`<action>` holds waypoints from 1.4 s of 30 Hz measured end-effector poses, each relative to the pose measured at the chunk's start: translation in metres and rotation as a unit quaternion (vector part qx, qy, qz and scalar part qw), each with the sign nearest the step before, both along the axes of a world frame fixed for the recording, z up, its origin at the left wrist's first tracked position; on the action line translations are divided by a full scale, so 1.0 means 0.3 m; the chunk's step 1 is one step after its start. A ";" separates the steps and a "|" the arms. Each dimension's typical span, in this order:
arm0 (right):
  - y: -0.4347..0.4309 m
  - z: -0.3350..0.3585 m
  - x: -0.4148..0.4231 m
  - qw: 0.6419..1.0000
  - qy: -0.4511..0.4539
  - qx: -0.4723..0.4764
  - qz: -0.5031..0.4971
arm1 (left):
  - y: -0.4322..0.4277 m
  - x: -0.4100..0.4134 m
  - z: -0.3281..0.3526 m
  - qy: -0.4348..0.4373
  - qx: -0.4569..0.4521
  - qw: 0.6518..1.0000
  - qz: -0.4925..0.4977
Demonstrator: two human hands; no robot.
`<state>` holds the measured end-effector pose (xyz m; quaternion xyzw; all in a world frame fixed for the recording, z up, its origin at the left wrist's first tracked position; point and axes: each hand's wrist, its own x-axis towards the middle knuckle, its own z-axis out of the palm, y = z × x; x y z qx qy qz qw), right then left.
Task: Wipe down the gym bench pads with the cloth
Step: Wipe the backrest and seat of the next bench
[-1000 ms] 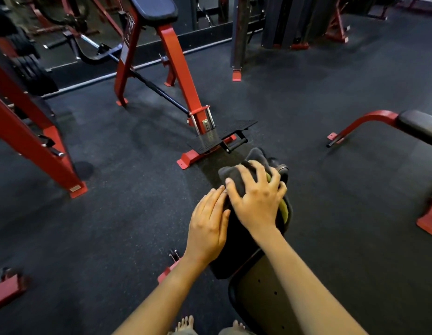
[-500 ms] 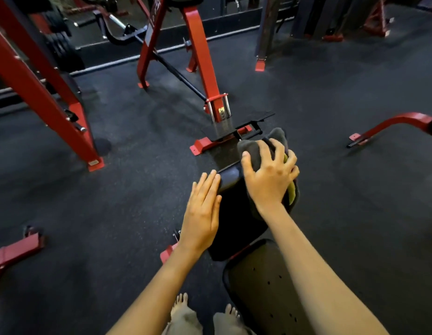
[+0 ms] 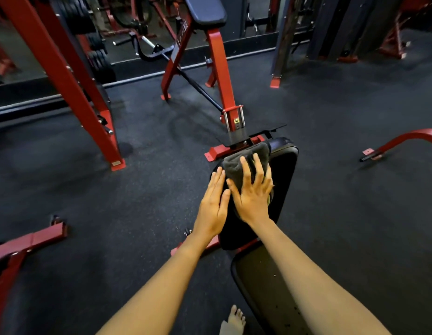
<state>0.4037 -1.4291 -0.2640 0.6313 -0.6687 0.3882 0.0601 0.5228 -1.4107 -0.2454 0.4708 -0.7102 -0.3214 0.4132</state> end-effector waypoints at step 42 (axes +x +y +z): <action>-0.143 -0.480 -0.154 0.926 0.088 -0.367 0.016 | -0.245 -0.091 -0.483 0.064 -0.466 0.877 0.094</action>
